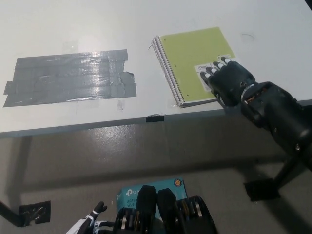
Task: The robot uses its right hand to align two notebooks stacked together until they are fully overlapped
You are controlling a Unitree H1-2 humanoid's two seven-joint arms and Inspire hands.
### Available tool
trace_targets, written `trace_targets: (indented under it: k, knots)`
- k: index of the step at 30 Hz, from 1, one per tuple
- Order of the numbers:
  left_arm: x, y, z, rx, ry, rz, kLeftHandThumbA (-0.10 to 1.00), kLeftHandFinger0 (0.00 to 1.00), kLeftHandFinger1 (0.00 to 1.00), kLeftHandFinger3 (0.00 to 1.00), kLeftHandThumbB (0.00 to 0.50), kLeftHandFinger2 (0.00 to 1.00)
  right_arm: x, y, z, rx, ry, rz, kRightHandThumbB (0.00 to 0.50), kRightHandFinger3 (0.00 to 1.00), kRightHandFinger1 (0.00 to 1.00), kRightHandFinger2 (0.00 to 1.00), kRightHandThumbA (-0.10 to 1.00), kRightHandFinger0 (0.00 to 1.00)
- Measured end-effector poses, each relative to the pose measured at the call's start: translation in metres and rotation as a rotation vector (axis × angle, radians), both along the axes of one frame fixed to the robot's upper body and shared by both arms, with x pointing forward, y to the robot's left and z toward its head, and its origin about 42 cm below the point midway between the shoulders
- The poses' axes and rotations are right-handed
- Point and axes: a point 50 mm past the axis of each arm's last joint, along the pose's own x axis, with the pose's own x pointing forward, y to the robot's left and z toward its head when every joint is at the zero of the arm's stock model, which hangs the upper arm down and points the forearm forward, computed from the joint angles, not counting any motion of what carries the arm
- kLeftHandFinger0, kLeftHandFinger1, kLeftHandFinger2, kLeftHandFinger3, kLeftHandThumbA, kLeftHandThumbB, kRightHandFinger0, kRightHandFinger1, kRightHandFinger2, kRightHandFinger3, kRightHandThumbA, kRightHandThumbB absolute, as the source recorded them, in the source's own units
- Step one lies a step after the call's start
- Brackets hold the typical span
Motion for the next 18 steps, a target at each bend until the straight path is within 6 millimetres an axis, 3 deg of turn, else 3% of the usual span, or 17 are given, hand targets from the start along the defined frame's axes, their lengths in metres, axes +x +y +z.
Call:
trace_targets:
  k: [3, 4, 6, 16, 18]
  knots:
    - [-0.002, 0.001, -0.001, 0.001, 0.007, -0.002, 1.00, 0.78, 0.76, 1.00, 0.500, 0.78, 0.004, 0.005, 0.015, 0.001, -0.025, 0.013, 0.400, 1.00, 1.00, 1.00, 1.00, 1.00]
    - [-0.004, 0.001, -0.002, 0.000, 0.010, -0.003, 1.00, 0.78, 0.76, 1.00, 0.500, 0.77, 0.005, 0.007, 0.020, 0.002, -0.033, 0.018, 0.429, 1.00, 1.00, 1.00, 1.00, 1.00]
    - [-0.006, 0.002, -0.003, -0.001, 0.018, -0.005, 1.00, 0.80, 0.78, 1.00, 0.500, 0.78, 0.007, 0.009, 0.028, 0.008, -0.049, 0.025, 0.437, 1.00, 1.00, 1.00, 1.00, 1.00]
    - [-0.018, 0.004, -0.012, -0.001, 0.053, -0.004, 1.00, 0.75, 0.74, 1.00, 0.500, 0.75, 0.010, 0.019, 0.052, 0.029, -0.099, 0.056, 0.387, 1.00, 1.00, 1.00, 1.00, 1.00]
    - [-0.021, 0.004, -0.013, 0.000, 0.060, -0.002, 1.00, 0.77, 0.73, 1.00, 0.500, 0.72, 0.013, 0.021, 0.067, 0.042, -0.124, 0.057, 0.426, 1.00, 1.00, 1.00, 1.00, 1.00]
